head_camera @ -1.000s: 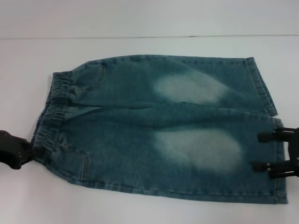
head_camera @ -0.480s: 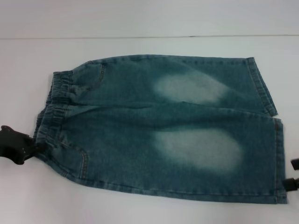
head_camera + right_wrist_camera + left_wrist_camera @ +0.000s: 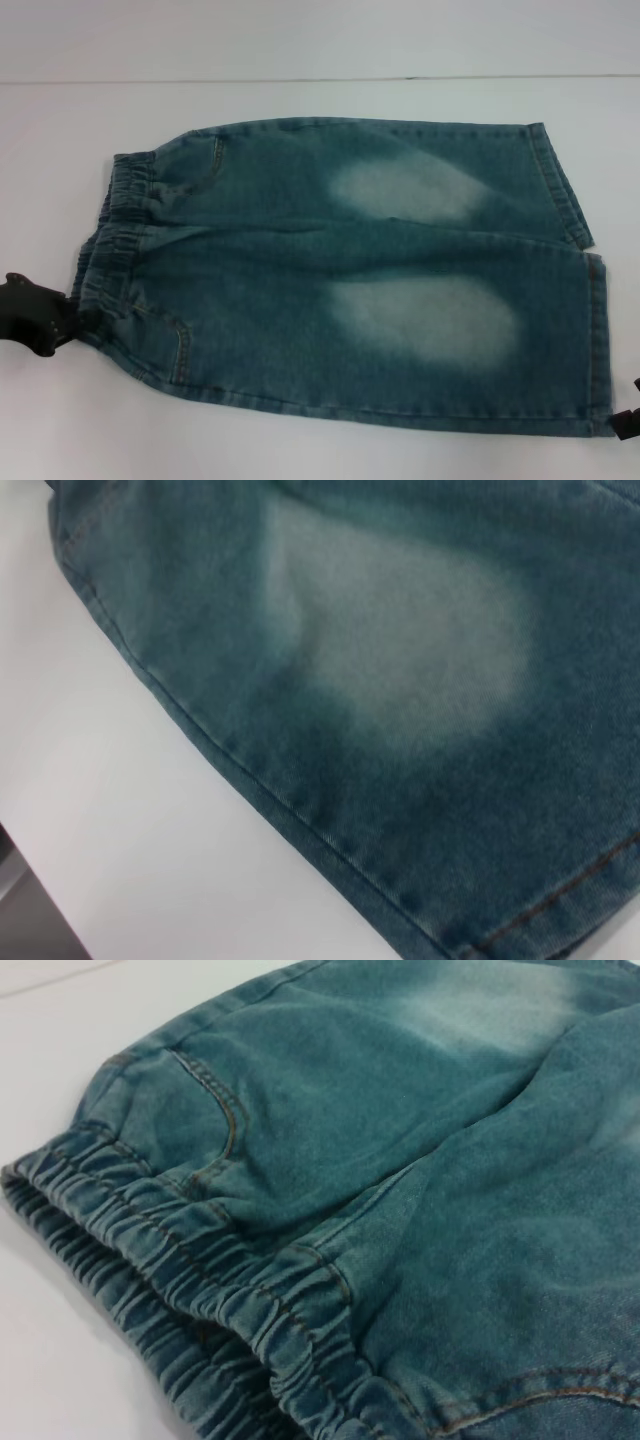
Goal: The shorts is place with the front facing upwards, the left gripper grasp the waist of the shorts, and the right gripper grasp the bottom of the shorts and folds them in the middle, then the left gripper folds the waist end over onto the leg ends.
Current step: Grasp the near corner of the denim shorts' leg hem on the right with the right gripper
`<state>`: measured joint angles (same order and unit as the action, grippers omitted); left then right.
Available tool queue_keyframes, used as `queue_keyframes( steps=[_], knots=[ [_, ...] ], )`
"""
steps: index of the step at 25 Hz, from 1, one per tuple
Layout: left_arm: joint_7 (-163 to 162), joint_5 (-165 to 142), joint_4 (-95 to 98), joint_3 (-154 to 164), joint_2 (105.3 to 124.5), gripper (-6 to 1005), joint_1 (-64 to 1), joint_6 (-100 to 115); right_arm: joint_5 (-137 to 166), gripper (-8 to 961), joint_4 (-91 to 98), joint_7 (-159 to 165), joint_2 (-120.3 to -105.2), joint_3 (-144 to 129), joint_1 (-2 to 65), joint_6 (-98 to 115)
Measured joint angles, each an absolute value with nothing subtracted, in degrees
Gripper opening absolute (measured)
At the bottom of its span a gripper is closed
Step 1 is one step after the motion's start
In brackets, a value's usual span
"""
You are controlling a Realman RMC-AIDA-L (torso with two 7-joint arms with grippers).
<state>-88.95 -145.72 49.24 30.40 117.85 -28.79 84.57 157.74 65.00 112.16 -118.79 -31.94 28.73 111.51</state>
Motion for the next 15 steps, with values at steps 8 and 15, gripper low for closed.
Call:
queue_keyframes(
  steps=[8,15],
  knots=[
    [-88.95,-146.30,48.79,30.41,118.01,62,-28.59,84.01,158.22,844,62.16,113.25,-119.22,-35.55,29.30,109.50],
    [-88.95,-146.42,48.77,30.76,118.20,62,-28.75,84.02,159.45,837,59.91,114.52,-119.33,-37.63,29.36,107.14]
  ],
)
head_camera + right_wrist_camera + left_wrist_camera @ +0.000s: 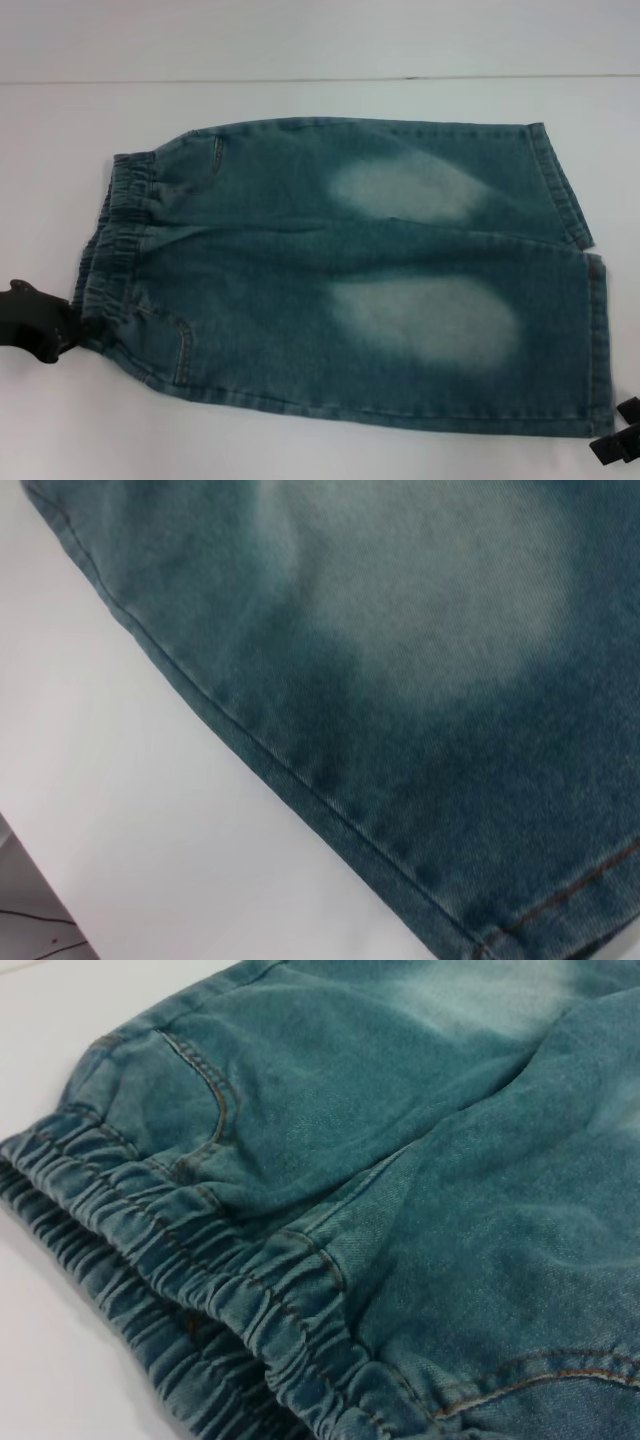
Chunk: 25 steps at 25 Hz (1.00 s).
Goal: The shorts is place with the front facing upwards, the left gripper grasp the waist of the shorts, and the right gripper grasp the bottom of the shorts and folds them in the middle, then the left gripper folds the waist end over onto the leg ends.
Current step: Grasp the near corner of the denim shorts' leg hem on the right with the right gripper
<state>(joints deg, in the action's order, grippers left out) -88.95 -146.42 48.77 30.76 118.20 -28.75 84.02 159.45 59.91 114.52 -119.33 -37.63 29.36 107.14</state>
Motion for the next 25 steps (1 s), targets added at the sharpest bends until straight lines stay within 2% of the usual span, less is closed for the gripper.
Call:
queue_keyframes(
  steps=[25],
  knots=[
    [-88.94,-146.43,48.06,30.86,118.65,63,-28.57,83.05,157.60,811,57.82,112.59,-119.13,-37.61,30.67,106.91]
  ],
)
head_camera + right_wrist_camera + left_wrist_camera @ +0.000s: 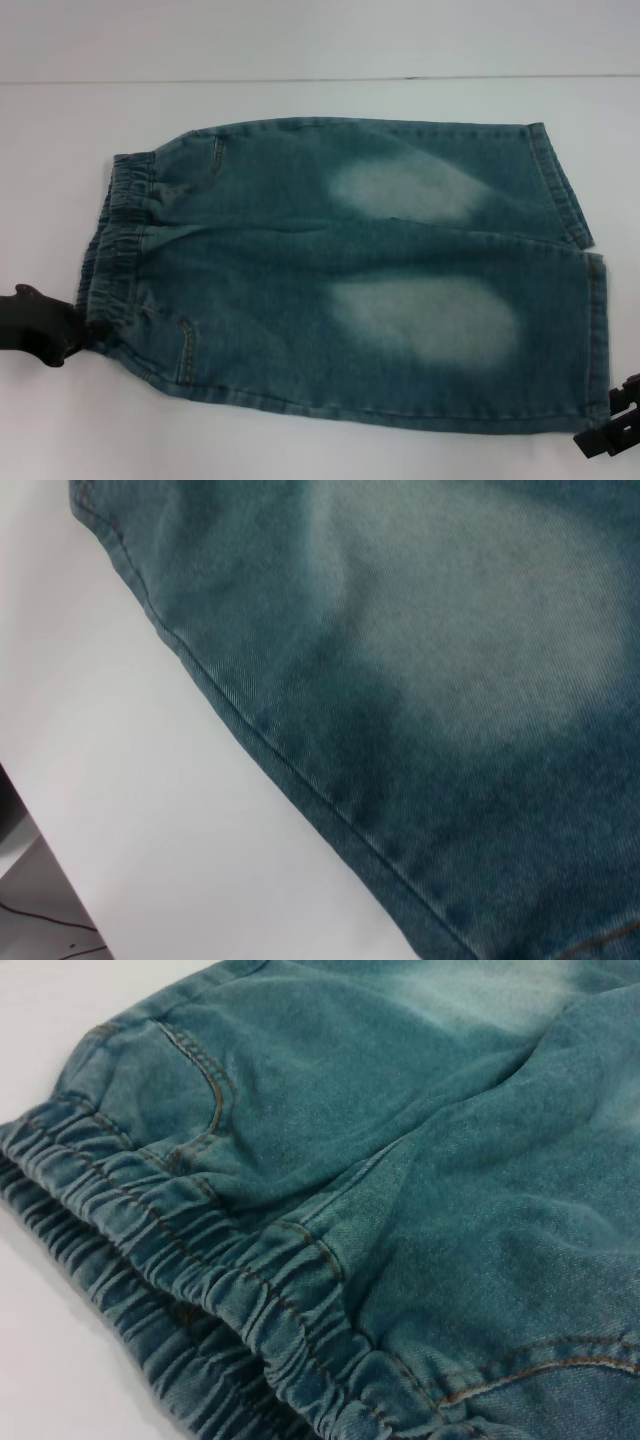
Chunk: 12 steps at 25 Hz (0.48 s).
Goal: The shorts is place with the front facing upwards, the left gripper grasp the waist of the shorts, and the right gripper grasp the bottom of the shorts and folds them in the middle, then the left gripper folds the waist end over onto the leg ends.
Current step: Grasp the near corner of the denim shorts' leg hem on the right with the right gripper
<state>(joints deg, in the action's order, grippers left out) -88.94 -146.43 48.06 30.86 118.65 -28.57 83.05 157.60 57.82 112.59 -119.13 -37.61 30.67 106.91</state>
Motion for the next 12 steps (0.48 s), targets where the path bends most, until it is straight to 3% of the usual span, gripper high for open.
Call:
queue_keyframes(
  steps=[12],
  knots=[
    [-88.94,-146.40,47.38,31.36,118.65,63,-28.60,82.79,157.58,799,57.30,111.90,-119.33,-37.69,30.80,105.36]
  ],
)
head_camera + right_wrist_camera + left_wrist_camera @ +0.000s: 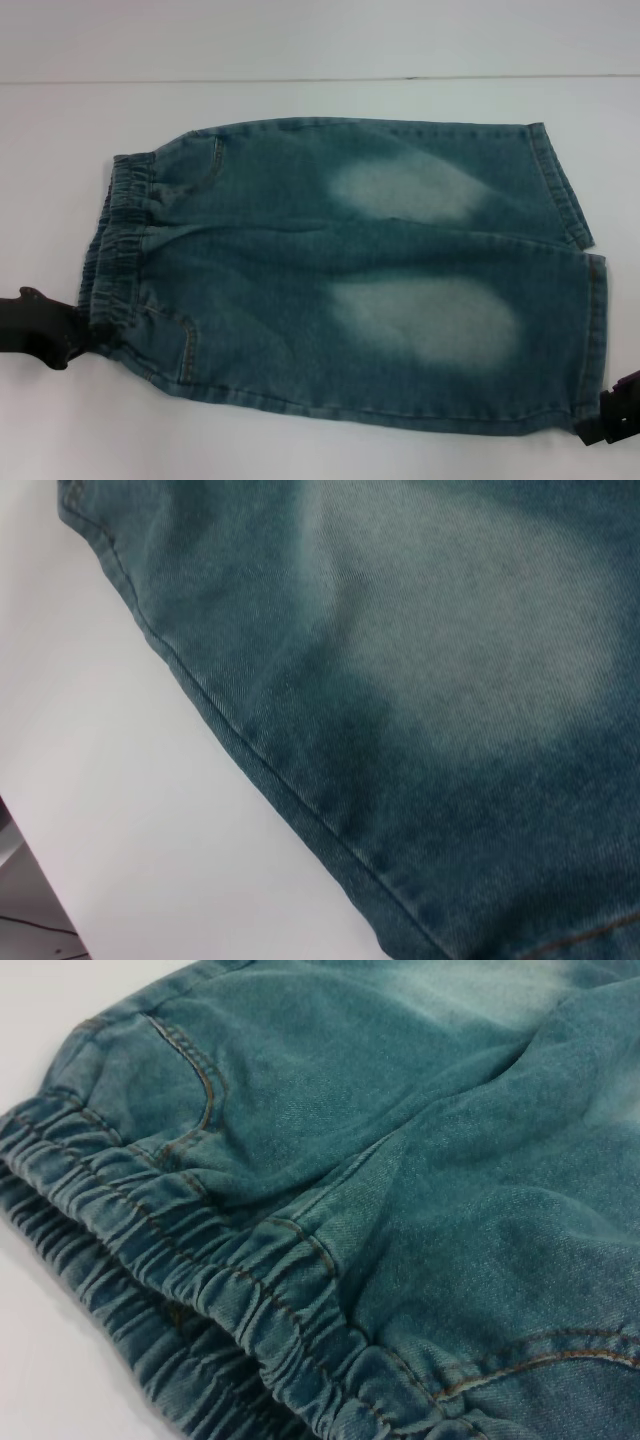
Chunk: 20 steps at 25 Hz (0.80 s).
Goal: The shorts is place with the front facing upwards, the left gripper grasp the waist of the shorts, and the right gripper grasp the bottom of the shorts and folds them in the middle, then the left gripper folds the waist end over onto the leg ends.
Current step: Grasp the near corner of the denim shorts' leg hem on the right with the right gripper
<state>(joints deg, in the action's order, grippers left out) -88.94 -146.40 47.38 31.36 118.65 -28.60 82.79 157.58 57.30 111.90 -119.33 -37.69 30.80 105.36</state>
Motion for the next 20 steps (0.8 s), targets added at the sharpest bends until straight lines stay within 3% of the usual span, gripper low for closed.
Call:
queue_keyframes(
  steps=[2,8,10,16,20],
  knots=[
    [-88.94,-146.42,47.37,31.37,118.65,63,-28.64,82.79,157.58,797,57.29,111.59,-119.30,-37.69,30.73,105.49],
    [-88.94,-146.56,47.31,31.43,118.74,63,-28.92,82.80,157.58,550,57.31,111.03,-119.26,-37.61,30.48,105.10],
    [-88.94,-146.60,47.29,31.47,118.74,63,-28.97,82.80,157.59,334,57.41,110.79,-119.29,-37.60,30.39,104.89],
    [-88.94,-146.62,47.28,31.49,118.74,63,-29.06,82.84,157.94,96,57.31,110.05,-119.30,-37.59,30.24,104.74],
    [-89.07,-146.31,47.25,31.50,118.75,63,-29.13,83.13,157.92,71,57.37,108.31,-119.33,-37.47,29.86,104.76]
  ],
)
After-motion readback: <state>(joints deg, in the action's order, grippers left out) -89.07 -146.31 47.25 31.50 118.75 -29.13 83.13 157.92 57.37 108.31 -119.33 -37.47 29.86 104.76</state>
